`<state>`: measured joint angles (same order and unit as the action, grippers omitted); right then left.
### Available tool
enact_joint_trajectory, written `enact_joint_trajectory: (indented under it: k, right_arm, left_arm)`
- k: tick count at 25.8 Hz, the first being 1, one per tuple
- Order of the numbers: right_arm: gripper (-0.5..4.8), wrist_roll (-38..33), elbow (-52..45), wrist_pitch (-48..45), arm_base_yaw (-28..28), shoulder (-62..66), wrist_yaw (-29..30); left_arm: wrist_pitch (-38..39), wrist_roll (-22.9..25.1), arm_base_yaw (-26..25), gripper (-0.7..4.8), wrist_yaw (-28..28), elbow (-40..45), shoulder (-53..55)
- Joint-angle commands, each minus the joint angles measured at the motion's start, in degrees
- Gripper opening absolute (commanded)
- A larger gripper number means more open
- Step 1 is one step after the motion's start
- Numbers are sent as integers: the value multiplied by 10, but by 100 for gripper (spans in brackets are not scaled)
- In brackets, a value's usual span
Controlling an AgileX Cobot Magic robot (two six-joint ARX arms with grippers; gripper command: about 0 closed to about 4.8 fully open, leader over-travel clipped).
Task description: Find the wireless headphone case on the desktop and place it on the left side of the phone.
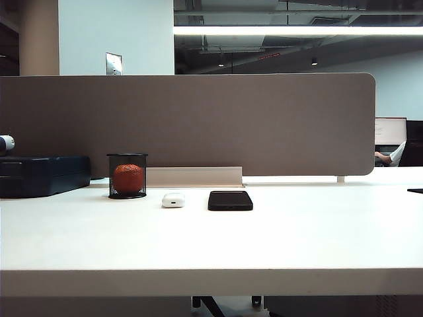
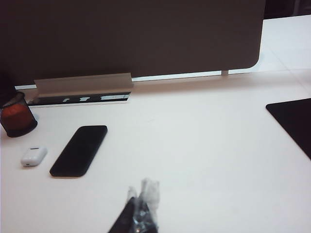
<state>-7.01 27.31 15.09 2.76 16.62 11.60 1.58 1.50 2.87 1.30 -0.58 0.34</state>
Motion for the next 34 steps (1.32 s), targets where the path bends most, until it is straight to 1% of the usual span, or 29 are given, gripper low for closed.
enact_joint_trajectory:
  k: [1,5,10,14,20,23,27,34]
  right_arm:
    - [-4,0,-49,-74,0,-11,-1]
    - [-4,0,-104,-117,0,-19,-1]
    - [-4,0,-139,-152,-1,-24,-1]
    - [-4,2,-144,-149,-1,-32,-1]
    - [-5,13,-149,-133,0,-92,-3]
    - [-4,13,-179,-136,0,-133,-25]
    - [-4,14,-211,-139,0,-167,-27]
    - [-4,43,-244,-152,-1,-168,-31]
  left_arm:
    - [-3,0,-1,-5,0,0,0]
    - [-4,0,-1,-5,0,0,0]
    - [-4,0,-1,-5,0,0,0]
    - [-3,0,-1,-5,0,0,0]
    - [-3,0,-1,-5,0,0,0]
    - [-4,0,-1,-5,0,0,0]
    - [-3,0,-1,-5,0,0,0]
    - [-4,0,-1,-5,0,0,0]
